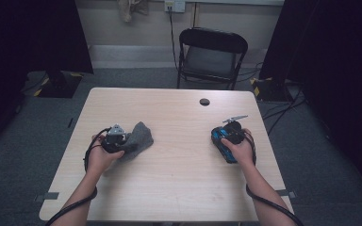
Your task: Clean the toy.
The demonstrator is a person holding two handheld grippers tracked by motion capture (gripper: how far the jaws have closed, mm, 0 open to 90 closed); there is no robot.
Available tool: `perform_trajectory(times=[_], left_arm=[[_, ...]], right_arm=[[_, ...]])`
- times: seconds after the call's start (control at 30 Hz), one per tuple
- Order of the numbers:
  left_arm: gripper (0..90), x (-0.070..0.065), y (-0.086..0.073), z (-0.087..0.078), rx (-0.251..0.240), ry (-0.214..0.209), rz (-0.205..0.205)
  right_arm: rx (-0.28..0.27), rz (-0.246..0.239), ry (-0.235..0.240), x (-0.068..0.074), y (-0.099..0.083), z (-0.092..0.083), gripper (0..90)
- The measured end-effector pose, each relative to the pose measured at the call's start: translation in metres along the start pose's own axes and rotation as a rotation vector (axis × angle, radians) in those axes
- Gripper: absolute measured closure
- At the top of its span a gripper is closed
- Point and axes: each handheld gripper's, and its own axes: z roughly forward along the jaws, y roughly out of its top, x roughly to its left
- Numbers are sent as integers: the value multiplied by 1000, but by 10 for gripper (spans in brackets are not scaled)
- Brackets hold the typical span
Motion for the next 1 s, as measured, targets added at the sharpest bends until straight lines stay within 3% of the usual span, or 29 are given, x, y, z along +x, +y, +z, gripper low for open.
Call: perform_trajectory(times=[0.43, 0.83, 1.0], left_arm=[[645, 0, -1, 2, -6, -10, -4], [477, -2, 1, 5, -2, -1, -11], [350, -3, 3, 5, -10, 17, -27]], right_arm=[[-4, -14, -15, 2, 2, 3, 251], [-11, -34, -24, 3, 2, 5, 233], [-7, -64, -36, 5, 5, 7, 168]])
